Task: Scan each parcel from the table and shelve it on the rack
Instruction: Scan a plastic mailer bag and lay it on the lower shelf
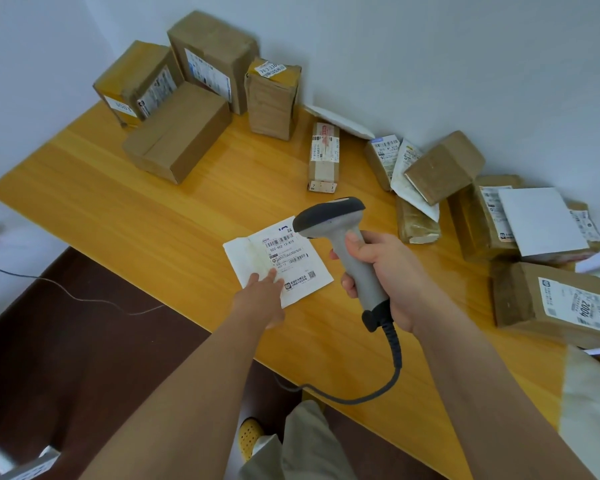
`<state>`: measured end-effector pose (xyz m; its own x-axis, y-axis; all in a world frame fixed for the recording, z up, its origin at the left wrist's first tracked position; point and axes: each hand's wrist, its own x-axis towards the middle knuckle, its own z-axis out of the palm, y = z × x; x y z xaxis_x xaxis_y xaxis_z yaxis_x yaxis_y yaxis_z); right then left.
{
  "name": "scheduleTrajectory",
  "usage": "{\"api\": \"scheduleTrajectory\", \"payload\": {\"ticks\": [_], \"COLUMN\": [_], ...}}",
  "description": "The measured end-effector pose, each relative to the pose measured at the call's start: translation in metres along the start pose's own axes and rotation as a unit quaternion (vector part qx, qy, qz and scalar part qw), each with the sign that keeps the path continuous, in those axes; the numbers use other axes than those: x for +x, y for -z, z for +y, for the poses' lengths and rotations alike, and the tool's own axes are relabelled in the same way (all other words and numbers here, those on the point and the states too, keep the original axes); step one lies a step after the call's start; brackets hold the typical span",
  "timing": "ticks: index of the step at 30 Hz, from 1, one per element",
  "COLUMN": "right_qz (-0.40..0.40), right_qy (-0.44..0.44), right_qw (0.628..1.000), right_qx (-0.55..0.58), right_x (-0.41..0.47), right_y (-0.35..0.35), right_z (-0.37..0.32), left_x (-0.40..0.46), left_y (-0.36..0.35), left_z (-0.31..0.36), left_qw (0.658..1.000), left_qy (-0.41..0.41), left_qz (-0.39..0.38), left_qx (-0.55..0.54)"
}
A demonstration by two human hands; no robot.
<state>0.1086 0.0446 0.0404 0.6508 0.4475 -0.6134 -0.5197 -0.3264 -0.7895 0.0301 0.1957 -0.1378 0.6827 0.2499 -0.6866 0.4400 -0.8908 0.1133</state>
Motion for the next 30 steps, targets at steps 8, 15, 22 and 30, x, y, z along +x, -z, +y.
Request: {"api": "scheduleTrajectory", "payload": {"ticks": [8, 15, 22, 30], "right_qz": [0.003, 0.01, -0.033, -0.151], "right_qy": [0.018, 0.001, -0.018, 0.03], "right_qw": [1.0, 1.0, 0.998, 0.982], "right_qx": [0.018, -0.005, -0.056, -0.11], "right_x": [-0.008, 0.008, 0.043, 0.022], "right_y": [0.003, 0.007, -0.027, -0.146], "right_z": [-0.004, 0.017, 0.023, 0.019], "left_x": [0.0, -0.006, -0.009, -0.106], "left_y": [0.003, -0.016, -0.021, -0.045], "left_z": [-0.004, -0.013, -0.047, -0.167], "left_qw": [0.998, 0.89, 0.795, 0.499], "left_qy": [-0.005, 0.267, 0.258, 0.279], "left_qz": [0.031, 0.163, 0.137, 0.26], "left_qx": [-0.051, -0.331, -0.532, -0.778]}}
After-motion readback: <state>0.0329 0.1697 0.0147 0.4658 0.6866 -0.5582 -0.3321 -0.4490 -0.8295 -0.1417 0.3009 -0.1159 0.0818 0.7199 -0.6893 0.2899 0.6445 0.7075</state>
